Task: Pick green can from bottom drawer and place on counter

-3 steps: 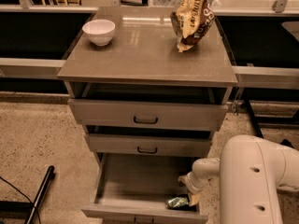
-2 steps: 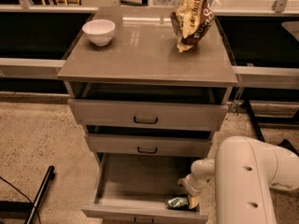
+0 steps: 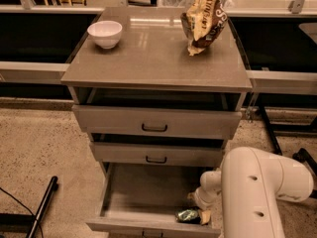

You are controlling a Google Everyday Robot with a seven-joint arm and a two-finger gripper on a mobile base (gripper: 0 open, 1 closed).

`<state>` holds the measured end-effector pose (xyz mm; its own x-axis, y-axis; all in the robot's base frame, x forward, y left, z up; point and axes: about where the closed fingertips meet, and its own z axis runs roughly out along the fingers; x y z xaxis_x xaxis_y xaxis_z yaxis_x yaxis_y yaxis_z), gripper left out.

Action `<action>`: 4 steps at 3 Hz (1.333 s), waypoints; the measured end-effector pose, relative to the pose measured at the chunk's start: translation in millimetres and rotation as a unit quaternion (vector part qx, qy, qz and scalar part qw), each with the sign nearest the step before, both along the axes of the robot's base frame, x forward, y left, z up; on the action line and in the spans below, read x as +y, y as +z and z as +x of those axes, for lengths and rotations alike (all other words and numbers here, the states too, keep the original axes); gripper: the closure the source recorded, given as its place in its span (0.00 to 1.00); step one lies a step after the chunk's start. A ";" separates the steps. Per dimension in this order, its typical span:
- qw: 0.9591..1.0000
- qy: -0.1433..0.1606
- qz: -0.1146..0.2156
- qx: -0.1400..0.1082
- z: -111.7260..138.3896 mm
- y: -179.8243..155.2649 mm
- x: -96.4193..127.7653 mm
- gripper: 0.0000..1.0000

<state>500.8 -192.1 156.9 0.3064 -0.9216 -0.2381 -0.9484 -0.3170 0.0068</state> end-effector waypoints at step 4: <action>1.000 0.013 0.006 0.028 -6.1 -26.4 4.8 0.65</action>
Offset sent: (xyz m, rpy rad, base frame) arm -0.0011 0.0018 -0.0237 0.0161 0.0390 0.0152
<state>494.7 -187.3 130.5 0.3154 -0.9111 -0.2654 -0.9385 -0.3409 0.0551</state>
